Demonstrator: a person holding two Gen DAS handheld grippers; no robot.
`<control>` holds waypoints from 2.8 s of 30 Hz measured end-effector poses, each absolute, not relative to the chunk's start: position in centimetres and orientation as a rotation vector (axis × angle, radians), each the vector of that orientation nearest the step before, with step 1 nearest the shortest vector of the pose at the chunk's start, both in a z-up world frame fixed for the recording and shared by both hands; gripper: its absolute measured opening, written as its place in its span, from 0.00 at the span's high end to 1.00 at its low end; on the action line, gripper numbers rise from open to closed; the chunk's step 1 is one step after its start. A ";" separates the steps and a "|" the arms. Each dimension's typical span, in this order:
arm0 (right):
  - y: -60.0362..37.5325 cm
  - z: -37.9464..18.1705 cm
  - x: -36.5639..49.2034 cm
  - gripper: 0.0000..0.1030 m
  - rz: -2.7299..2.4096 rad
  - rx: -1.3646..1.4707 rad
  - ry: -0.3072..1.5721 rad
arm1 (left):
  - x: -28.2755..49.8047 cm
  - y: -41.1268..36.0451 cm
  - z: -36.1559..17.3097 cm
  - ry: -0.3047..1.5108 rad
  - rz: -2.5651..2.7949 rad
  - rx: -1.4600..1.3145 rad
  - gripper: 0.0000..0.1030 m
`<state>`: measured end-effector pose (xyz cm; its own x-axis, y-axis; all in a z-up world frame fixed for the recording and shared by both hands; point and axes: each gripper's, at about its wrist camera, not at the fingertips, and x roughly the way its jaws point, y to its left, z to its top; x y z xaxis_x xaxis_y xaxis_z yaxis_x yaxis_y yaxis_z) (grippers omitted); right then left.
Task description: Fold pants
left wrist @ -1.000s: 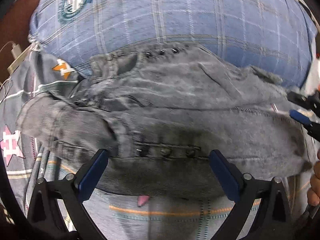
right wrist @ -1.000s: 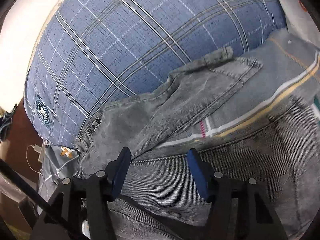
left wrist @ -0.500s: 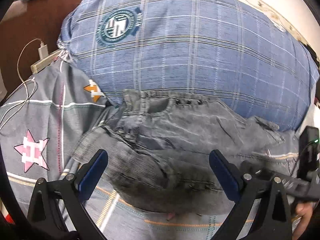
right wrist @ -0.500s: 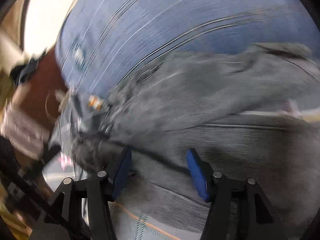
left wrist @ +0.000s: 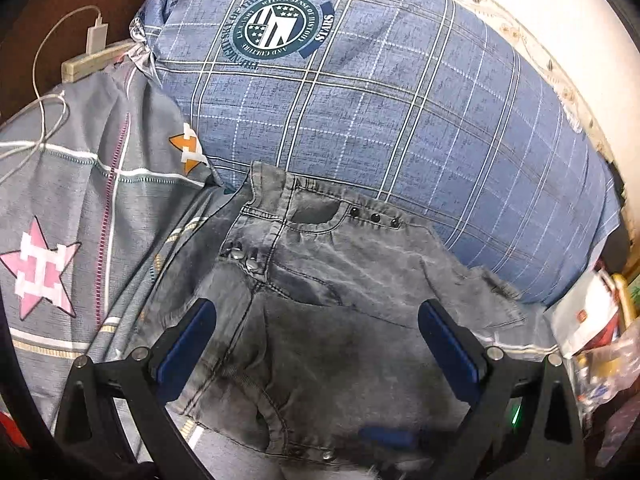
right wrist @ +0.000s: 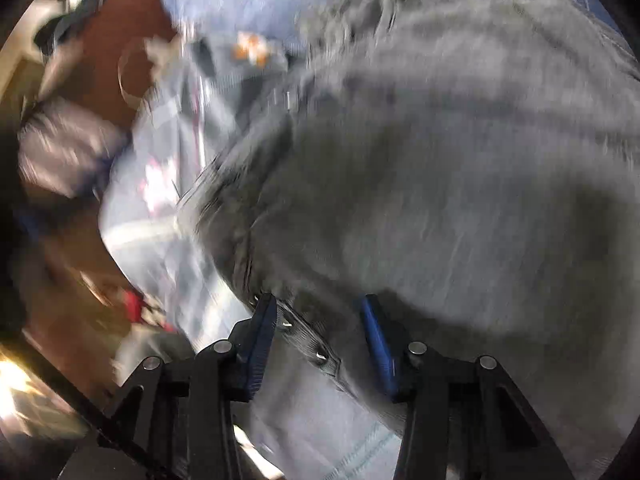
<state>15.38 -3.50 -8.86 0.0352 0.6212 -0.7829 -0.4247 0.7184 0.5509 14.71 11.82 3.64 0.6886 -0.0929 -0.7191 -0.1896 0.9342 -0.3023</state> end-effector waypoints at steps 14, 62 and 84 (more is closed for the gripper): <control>-17.2 -1.0 16.1 0.29 0.543 0.360 1.012 | 15.7 5.5 -1.2 0.927 0.049 -0.190 0.02; -37.0 -3.8 21.3 0.88 0.158 0.918 0.760 | 23.2 -3.8 -0.4 1.069 -0.207 -0.365 0.02; -41.6 -5.2 20.8 0.88 0.308 1.033 0.767 | 31.6 -7.3 -0.8 1.193 -0.034 -0.553 0.97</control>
